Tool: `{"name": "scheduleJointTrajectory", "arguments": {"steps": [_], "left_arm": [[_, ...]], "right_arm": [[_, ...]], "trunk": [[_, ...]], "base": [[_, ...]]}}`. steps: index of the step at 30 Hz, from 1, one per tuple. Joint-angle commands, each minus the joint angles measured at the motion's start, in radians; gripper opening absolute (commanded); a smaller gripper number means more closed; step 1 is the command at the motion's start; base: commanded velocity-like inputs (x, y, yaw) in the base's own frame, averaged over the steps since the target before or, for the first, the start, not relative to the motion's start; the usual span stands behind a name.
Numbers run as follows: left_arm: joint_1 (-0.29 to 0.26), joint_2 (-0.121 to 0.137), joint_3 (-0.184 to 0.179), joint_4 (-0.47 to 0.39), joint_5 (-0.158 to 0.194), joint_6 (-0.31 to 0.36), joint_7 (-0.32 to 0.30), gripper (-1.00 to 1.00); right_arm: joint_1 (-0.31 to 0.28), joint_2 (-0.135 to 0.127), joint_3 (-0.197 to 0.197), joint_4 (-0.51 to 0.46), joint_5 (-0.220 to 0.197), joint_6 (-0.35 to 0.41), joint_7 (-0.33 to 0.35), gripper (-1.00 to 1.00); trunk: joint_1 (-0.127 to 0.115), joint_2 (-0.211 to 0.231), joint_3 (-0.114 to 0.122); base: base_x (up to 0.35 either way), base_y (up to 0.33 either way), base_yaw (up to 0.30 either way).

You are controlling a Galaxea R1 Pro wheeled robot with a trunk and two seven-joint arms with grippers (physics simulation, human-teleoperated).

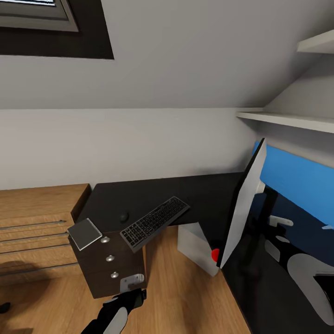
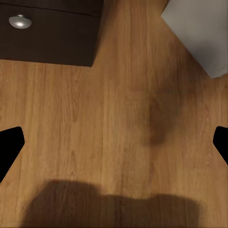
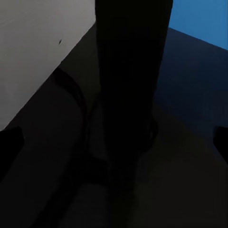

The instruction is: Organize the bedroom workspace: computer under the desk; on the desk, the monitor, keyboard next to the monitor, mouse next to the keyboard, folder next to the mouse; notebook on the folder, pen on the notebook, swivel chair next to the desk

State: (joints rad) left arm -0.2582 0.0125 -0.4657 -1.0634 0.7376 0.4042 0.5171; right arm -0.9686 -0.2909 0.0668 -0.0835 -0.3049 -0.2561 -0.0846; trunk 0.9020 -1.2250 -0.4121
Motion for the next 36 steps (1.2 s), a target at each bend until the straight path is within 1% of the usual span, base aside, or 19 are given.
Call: {"name": "scheduleJointTrajectory", "arguments": {"steps": [1,10,18,30,36], "left_arm": [[-0.001,0.001,-0.004,0.002,0.008,0.001,0.009,1.00],[-0.001,0.000,-0.004,0.014,0.008,0.001,0.009,1.00],[-0.001,0.000,-0.004,0.024,0.009,0.001,0.009,1.00],[-0.001,0.000,-0.004,0.029,0.008,0.001,0.009,1.00],[-0.001,0.000,-0.004,0.029,0.008,0.001,0.008,1.00]], "right_arm": [[-0.001,0.000,0.007,0.001,-0.006,-0.002,-0.004,1.00],[-0.001,-0.002,0.007,0.001,-0.006,0.000,-0.008,1.00],[-0.001,-0.012,0.007,0.002,-0.006,0.000,-0.034,1.00],[-0.001,-0.016,0.007,0.001,-0.006,0.000,-0.038,1.00],[-0.001,-0.016,0.007,0.001,-0.006,0.000,-0.038,1.00]], "trunk": [[0.000,-0.001,-0.001],[0.000,-0.001,-0.001],[0.000,-0.001,-0.001],[0.000,-0.001,-0.001],[0.000,-0.001,-0.001]], "base": [[0.050,0.048,0.000],[0.009,0.003,0.000],[0.134,0.000,0.000],[0.012,0.000,0.000],[0.148,0.000,0.000]]}}
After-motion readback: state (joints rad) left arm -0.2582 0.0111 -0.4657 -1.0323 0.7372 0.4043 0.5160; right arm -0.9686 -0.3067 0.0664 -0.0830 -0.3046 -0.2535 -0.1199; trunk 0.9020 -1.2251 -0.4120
